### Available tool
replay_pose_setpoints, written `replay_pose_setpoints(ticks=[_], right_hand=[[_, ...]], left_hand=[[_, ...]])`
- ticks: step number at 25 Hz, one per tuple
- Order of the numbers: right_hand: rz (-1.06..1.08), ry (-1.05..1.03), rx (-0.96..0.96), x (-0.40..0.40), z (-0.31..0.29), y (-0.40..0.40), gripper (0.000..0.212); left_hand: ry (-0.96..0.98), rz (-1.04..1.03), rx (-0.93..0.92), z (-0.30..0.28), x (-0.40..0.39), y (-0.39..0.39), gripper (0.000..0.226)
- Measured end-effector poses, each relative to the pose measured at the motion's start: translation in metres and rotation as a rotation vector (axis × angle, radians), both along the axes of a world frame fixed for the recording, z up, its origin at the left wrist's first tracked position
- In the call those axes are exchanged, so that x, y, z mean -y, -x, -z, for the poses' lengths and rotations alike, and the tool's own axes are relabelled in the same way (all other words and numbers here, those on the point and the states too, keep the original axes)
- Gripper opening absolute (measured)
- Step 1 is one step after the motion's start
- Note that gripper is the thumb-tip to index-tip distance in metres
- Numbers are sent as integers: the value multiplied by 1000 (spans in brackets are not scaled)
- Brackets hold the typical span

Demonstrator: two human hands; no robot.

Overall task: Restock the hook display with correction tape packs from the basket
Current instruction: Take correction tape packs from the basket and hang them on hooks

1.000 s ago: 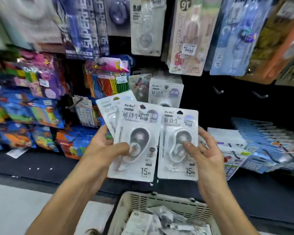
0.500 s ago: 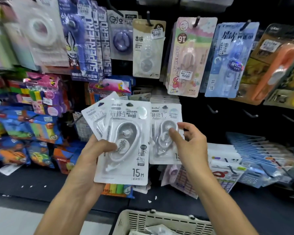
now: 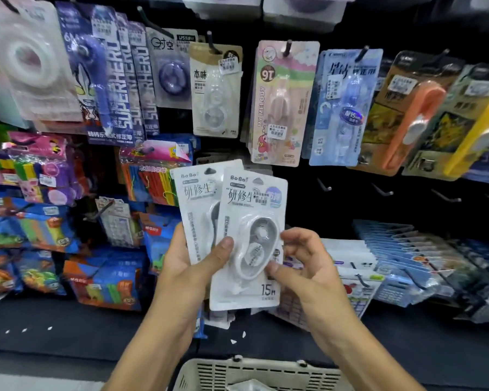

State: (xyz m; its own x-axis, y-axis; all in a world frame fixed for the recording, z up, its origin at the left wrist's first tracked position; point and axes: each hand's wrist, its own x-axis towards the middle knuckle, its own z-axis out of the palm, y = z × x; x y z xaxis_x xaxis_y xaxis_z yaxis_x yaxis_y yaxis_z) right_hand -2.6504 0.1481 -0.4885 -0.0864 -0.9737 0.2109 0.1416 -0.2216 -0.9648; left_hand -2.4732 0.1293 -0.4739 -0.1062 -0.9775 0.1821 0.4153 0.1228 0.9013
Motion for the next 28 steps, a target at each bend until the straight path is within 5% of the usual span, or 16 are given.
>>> replay_pose_setpoints(ticks=[6,9,14,18,20,22,25,28], right_hand=[[263,15,-80,-4,-4,74,44],[365,-23,-286,-4,5,96,48],[511,5,-569,4,19,94,19],[344,13,-579,-5,17,88,57],[131,66,-285,-7,13,81,51],[158,82,-118,0,13,83,46],[336,79,-131,3,9,88,39],[468,48,-203,0,12,89,34]], left_hand=[[46,-125,-51,-3,9,43,40],[34,-171,-12,0,16,45,36],[84,-142,87,5,24,63,41],[107,47,207,12,25,89,42],[107,187,338,10,26,100,38],[152,186,557,5,31,102,34],[414,-237,1125,2,47,81,42],[423,-360,1348,6,54,63,59]])
